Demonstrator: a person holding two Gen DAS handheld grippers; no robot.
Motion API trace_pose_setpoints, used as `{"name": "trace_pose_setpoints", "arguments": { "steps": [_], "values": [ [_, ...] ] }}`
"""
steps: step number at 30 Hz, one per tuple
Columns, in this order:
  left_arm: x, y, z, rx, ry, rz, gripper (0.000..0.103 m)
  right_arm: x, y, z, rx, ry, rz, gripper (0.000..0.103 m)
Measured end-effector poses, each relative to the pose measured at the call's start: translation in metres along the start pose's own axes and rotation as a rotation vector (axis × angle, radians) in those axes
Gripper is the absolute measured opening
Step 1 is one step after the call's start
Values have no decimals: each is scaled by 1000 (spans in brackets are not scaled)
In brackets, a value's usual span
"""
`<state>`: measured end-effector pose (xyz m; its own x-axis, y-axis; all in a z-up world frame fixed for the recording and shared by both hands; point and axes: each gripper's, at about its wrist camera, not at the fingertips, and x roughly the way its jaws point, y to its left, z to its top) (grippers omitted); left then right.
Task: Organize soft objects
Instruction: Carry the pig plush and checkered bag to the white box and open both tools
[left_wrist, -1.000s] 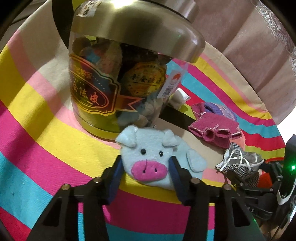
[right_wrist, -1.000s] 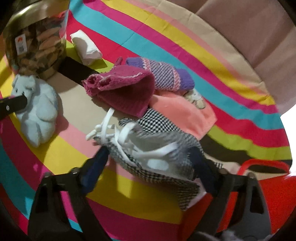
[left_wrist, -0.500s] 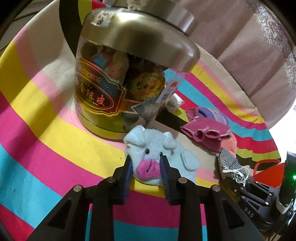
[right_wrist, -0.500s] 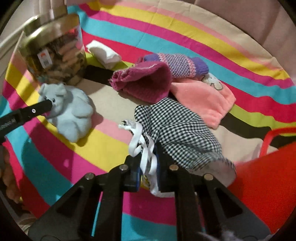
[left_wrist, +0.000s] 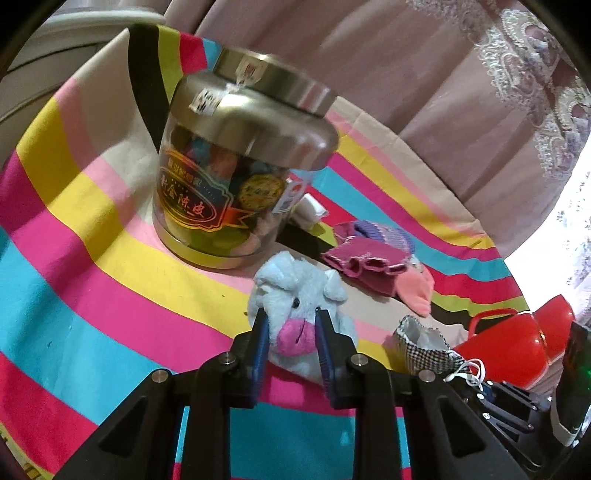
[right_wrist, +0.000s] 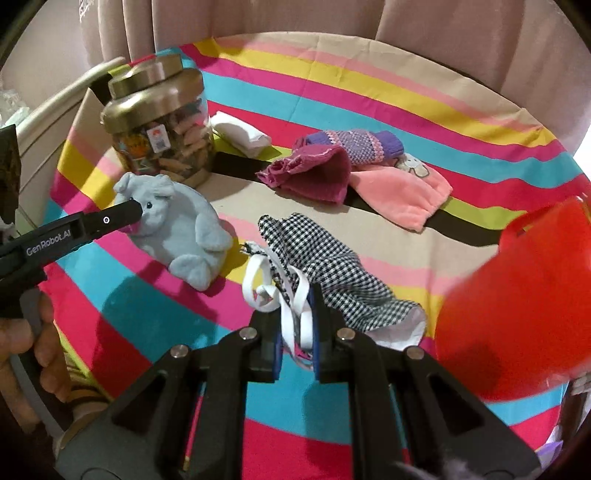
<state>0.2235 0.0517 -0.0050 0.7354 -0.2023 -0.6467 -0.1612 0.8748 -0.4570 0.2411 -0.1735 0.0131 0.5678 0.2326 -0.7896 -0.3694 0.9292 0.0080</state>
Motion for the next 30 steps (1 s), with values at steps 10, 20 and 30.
{"name": "trace_pose_setpoints", "arguments": {
  "steps": [10, 20, 30],
  "values": [
    [-22, -19, -11, 39, -1, -36, 10, -41, -8, -25, 55, -27, 10, 14],
    [-53, -47, -20, 69, -18, -107, 10, -97, -37, -51, 133, -82, 7, 14],
    [-90, -109, -46, 167, -2, -244, 10, -167, -88, -100, 232, -129, -66, 14]
  ]
}}
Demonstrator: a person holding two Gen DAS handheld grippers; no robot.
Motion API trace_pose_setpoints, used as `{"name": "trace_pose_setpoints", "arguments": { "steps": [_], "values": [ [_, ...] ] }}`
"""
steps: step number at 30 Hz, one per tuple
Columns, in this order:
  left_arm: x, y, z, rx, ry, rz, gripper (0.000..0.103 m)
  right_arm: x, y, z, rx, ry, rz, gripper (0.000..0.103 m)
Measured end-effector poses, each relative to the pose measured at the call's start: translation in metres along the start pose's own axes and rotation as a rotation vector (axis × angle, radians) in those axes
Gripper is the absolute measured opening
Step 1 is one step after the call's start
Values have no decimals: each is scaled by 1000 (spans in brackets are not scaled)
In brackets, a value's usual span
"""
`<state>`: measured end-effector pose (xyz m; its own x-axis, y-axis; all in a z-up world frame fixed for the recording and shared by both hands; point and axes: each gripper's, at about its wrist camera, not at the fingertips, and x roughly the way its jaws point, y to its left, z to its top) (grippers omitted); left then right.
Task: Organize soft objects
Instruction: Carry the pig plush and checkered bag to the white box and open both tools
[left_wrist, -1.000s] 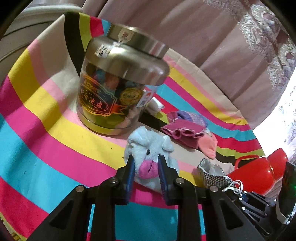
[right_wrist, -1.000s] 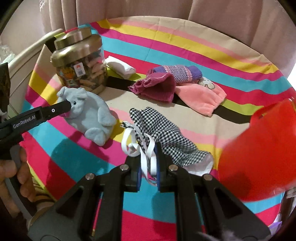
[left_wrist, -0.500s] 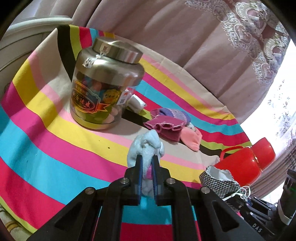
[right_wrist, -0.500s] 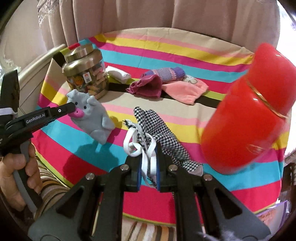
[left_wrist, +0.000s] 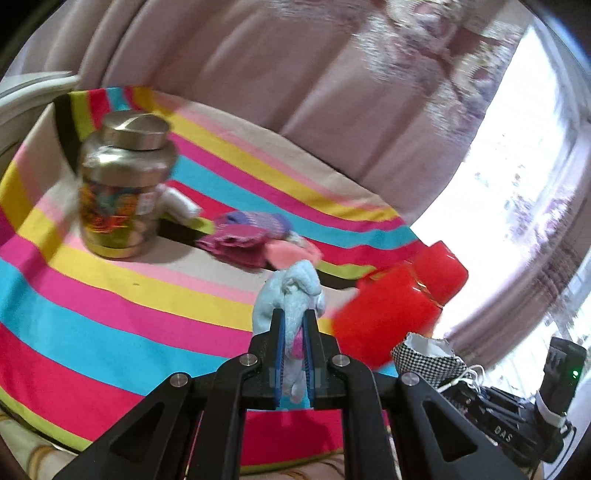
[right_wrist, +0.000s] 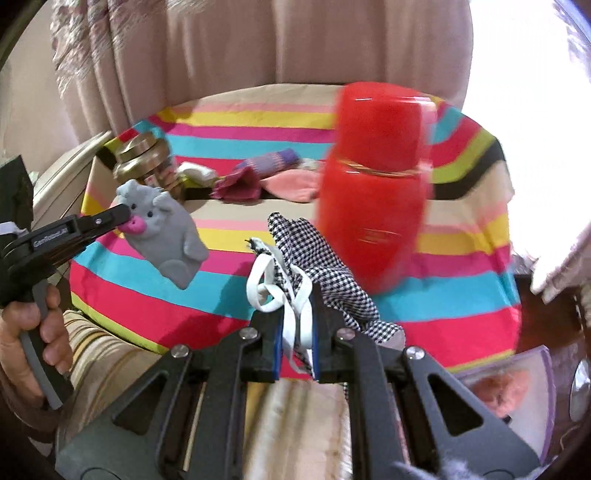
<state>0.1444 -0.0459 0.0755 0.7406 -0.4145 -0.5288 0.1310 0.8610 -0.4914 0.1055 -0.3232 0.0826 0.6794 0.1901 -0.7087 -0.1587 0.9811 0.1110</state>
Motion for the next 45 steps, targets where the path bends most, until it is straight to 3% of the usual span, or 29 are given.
{"name": "trace_pose_setpoints", "arguments": {
  "steps": [17, 30, 33, 35, 37, 38, 45],
  "values": [
    [25, -150, -64, 188, 200, -281, 10, -81, -152, -72, 253, 18, -240, 14],
    [60, -244, -120, 314, 398, -419, 10, -100, -205, -118, 376, 61, -316, 14],
    [71, -262, -131, 338, 455, -450, 14, -103, -213, -123, 397, 64, -323, 14],
    [82, -272, -141, 375, 505, -427, 26, -103, -216, -125, 402, 69, -321, 14],
    [91, -271, -149, 383, 529, -366, 47, -103, -218, -127, 413, 70, -322, 15],
    [94, -269, -150, 378, 531, -348, 51, -103, -219, -128, 417, 71, -319, 15],
    [92, -248, -142, 334, 507, -281, 55, -99, -222, -130, 421, 78, -317, 15]
  ]
}}
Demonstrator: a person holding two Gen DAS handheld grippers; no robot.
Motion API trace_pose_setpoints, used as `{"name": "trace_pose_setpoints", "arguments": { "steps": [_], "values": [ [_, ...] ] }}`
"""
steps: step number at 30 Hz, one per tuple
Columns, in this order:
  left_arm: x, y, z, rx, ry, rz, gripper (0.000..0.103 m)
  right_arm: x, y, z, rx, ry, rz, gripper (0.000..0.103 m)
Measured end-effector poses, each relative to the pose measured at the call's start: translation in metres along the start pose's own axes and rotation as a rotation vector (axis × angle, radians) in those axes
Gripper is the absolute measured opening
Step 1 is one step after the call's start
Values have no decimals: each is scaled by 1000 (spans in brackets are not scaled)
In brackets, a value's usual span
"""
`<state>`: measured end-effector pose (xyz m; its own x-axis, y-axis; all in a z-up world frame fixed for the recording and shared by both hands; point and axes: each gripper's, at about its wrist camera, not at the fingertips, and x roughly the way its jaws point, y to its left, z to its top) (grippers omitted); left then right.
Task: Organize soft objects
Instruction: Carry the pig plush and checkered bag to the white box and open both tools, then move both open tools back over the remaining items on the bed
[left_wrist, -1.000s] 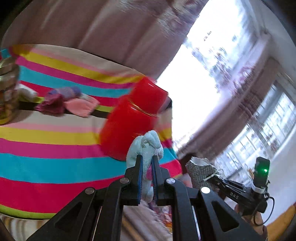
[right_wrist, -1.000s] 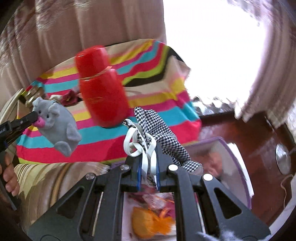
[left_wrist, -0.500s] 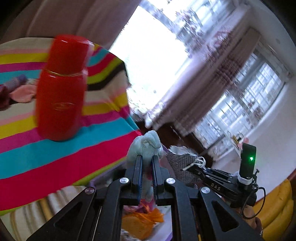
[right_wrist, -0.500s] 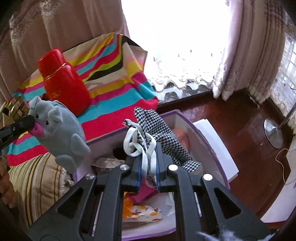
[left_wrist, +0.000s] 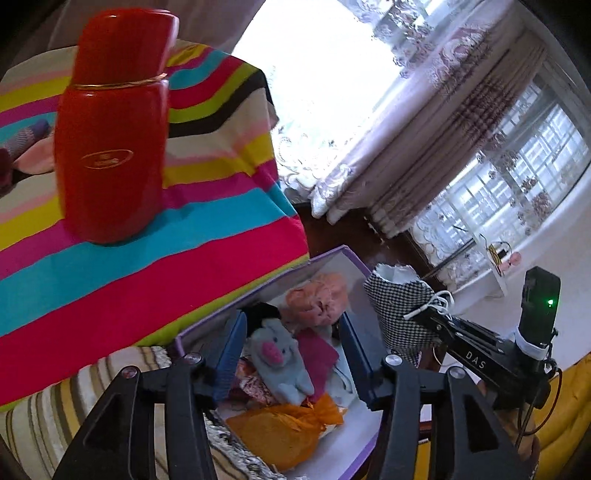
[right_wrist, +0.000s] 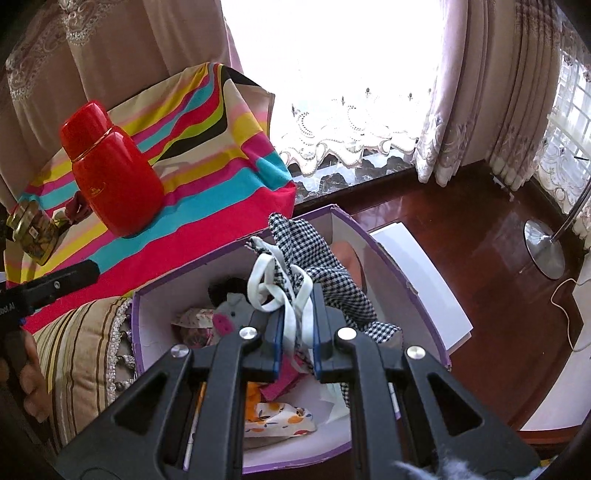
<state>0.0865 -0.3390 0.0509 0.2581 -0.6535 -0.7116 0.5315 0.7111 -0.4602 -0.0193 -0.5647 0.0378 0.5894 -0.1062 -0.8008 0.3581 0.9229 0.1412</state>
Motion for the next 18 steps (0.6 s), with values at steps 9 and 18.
{"name": "trace_pose_setpoints", "arguments": {
  "steps": [9, 18],
  "values": [
    [-7, 5, 0, 0, -15, -13, 56, 3, -2, 3, 16, 23, -43, 60],
    [-29, 27, -2, -11, -70, 24, 56, 6, 34, 1, -41, 49, 50, 60]
  ]
}}
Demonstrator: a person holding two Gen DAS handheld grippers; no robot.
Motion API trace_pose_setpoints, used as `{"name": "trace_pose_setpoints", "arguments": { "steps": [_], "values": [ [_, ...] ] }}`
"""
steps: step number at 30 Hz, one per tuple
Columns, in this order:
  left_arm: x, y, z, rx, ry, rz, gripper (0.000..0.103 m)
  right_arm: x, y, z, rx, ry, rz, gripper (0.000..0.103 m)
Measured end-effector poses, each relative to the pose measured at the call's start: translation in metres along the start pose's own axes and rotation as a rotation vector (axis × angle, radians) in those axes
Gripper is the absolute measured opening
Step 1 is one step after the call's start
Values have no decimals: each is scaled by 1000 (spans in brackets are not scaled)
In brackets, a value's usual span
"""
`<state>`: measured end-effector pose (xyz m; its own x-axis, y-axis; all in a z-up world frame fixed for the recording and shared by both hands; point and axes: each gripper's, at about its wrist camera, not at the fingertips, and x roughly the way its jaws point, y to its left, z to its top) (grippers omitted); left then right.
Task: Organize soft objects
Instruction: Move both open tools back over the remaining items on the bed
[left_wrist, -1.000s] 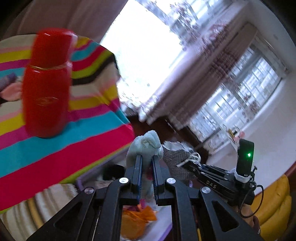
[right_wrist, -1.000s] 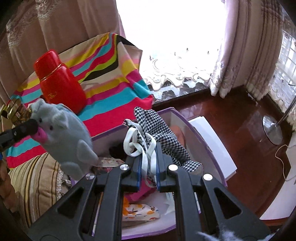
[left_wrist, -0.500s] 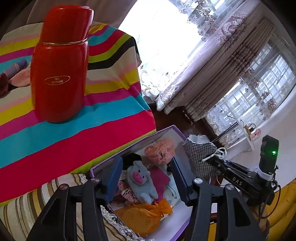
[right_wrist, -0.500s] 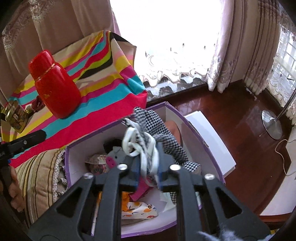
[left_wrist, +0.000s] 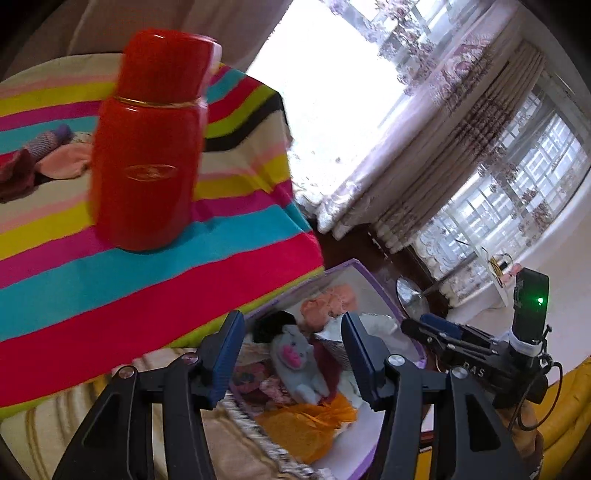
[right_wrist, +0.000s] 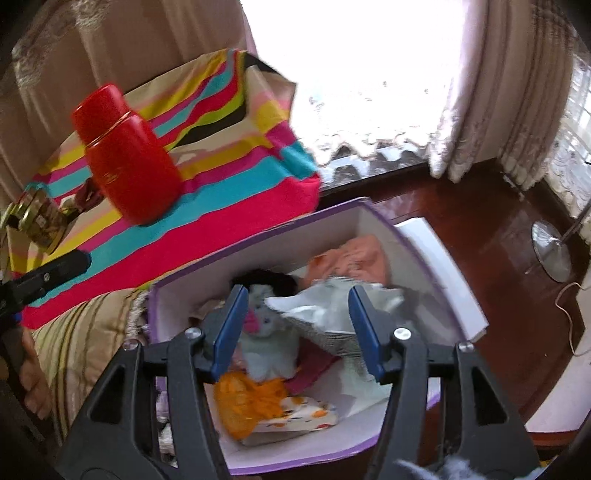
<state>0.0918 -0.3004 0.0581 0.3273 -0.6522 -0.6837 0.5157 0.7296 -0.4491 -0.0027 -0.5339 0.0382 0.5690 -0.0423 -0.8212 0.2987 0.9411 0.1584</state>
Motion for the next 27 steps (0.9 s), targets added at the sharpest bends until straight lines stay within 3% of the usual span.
{"name": "trace_pose_setpoints", "arguments": {
  "steps": [8, 19, 27],
  "values": [
    [-33, 58, -5, -77, -75, 138, 56, 9, 83, -4, -169, 25, 144, 60],
    [-86, 149, -13, -253, -141, 246, 56, 24, 193, -12, -350, 69, 303, 60],
    [-107, 198, -14, -332, -174, 306, 56, 41, 255, -11, -456, 93, 362, 60]
  ]
}}
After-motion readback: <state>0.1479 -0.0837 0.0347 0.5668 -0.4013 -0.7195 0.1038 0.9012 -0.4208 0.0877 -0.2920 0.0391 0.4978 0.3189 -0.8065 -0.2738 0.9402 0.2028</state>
